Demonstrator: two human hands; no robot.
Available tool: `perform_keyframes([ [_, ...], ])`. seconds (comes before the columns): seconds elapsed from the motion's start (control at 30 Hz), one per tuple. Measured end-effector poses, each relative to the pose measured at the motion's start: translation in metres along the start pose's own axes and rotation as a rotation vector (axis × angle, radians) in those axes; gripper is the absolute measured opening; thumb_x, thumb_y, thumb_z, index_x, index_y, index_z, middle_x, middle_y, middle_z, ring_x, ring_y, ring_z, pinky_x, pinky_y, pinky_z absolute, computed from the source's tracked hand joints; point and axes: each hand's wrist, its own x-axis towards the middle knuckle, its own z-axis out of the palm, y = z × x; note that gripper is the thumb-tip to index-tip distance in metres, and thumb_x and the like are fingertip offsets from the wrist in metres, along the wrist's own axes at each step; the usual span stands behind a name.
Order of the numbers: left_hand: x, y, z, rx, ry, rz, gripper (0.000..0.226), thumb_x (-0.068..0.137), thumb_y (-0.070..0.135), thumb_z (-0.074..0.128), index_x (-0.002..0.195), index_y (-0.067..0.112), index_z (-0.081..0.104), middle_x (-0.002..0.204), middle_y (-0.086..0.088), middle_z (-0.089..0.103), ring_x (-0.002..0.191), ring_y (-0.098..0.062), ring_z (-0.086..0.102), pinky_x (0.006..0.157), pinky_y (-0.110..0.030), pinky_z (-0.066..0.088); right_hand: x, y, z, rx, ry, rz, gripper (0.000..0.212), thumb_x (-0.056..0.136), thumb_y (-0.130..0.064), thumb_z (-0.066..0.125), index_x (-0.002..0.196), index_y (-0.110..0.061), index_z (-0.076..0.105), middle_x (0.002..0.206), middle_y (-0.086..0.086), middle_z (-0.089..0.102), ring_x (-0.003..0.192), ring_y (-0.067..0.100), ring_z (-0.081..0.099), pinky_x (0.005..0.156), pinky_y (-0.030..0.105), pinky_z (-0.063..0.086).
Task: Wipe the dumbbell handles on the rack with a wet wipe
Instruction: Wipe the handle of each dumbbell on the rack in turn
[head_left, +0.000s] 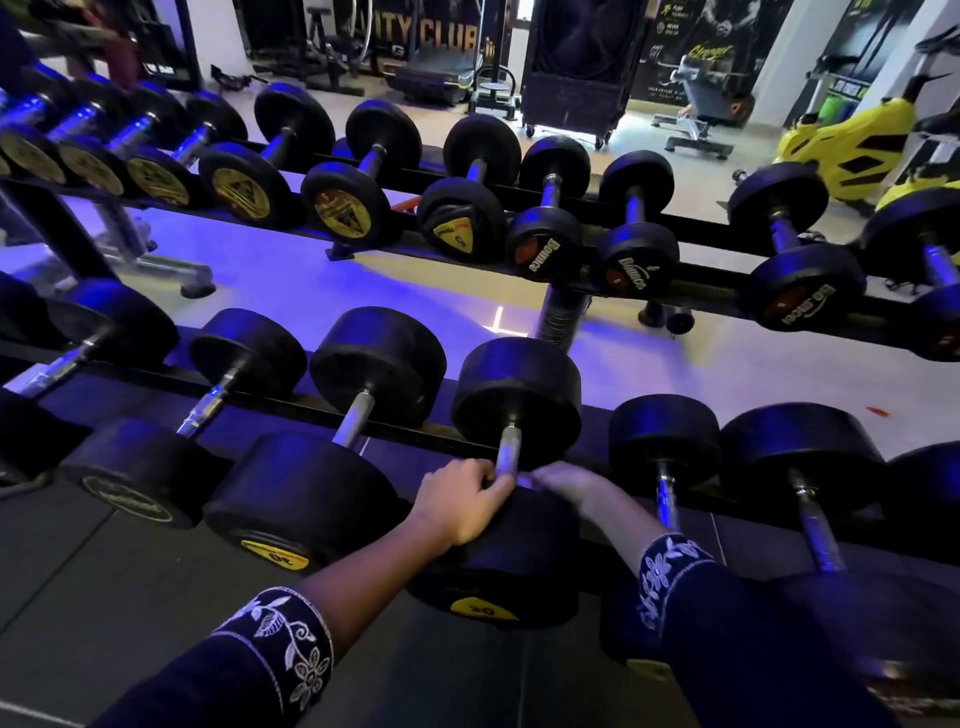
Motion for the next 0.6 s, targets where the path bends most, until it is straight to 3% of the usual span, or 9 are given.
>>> perform_keyframes([
  [0.07, 0.001, 0.000, 0.000, 0.002, -0.008, 0.001, 0.046, 0.085, 0.060, 0.033, 0.078, 0.022, 0.058, 0.093, -0.007, 0.070, 0.096, -0.032, 0.061, 0.080, -0.038, 0.041, -0.002, 0.007, -0.004, 0.014, -0.045, 0.033, 0.040, 0.089, 0.006, 0.046, 0.054, -0.011, 0.057, 0.037, 0.000, 0.053, 0.028, 0.007, 0.047, 0.034, 0.011, 0.035],
  [0.13, -0.001, 0.001, -0.001, 0.002, -0.016, 0.001, 0.042, 0.090, 0.057, 0.037, 0.078, 0.022, 0.058, 0.092, -0.007, 0.069, 0.096, -0.032, 0.061, 0.081, -0.038, 0.042, 0.010, 0.007, -0.007, 0.188, 0.030, 0.013, 0.042, 0.090, 0.010, 0.043, 0.055, -0.007, 0.059, 0.035, 0.001, 0.053, 0.027, 0.007, 0.048, 0.031, 0.012, 0.036],
  [0.23, -0.002, 0.001, -0.003, 0.007, -0.016, 0.004, 0.046, 0.087, 0.060, 0.034, 0.080, 0.023, 0.059, 0.093, -0.006, 0.069, 0.096, -0.031, 0.061, 0.082, -0.039, 0.042, 0.028, -0.004, -0.008, 0.373, 0.065, -0.041, 0.030, 0.091, 0.013, 0.036, 0.072, -0.003, 0.054, 0.043, 0.005, 0.059, 0.035, 0.011, 0.058, 0.038, 0.017, 0.047],
  [0.37, -0.002, 0.002, -0.003, -0.007, -0.017, 0.005, 0.048, 0.080, 0.064, 0.029, 0.075, 0.023, 0.055, 0.093, -0.008, 0.069, 0.096, -0.033, 0.061, 0.082, -0.039, 0.043, 0.017, 0.004, -0.011, 0.213, -0.101, 0.040, 0.032, 0.090, 0.012, 0.033, 0.082, -0.010, 0.055, 0.053, 0.000, 0.063, 0.045, 0.008, 0.060, 0.054, 0.021, 0.048],
  [0.43, -0.002, 0.002, -0.003, -0.006, -0.013, 0.005, 0.051, 0.077, 0.065, 0.025, 0.075, 0.023, 0.055, 0.093, -0.007, 0.069, 0.096, -0.033, 0.061, 0.082, -0.039, 0.042, 0.008, 0.013, -0.012, 0.038, -0.136, 0.094, 0.036, 0.091, 0.006, 0.034, 0.078, -0.017, 0.059, 0.050, -0.004, 0.059, 0.040, 0.005, 0.055, 0.044, 0.017, 0.043],
  [0.5, 0.000, 0.001, -0.002, -0.004, -0.015, 0.010, 0.051, 0.077, 0.064, 0.025, 0.076, 0.023, 0.056, 0.093, -0.007, 0.069, 0.096, -0.033, 0.061, 0.082, -0.039, 0.043, 0.011, 0.014, -0.012, 0.041, -0.094, 0.111, 0.038, 0.094, 0.002, 0.033, 0.071, -0.016, 0.057, 0.044, -0.003, 0.056, 0.034, 0.004, 0.050, 0.036, 0.011, 0.038],
  [0.6, 0.000, 0.000, 0.000, 0.004, -0.004, 0.020, 0.052, 0.076, 0.065, 0.023, 0.075, 0.024, 0.055, 0.094, -0.008, 0.070, 0.097, -0.033, 0.061, 0.084, -0.039, 0.043, 0.018, -0.001, -0.003, 0.087, -0.037, 0.036, 0.030, 0.095, 0.000, 0.036, 0.076, -0.013, 0.054, 0.052, 0.000, 0.062, 0.044, 0.008, 0.057, 0.042, 0.013, 0.044],
])
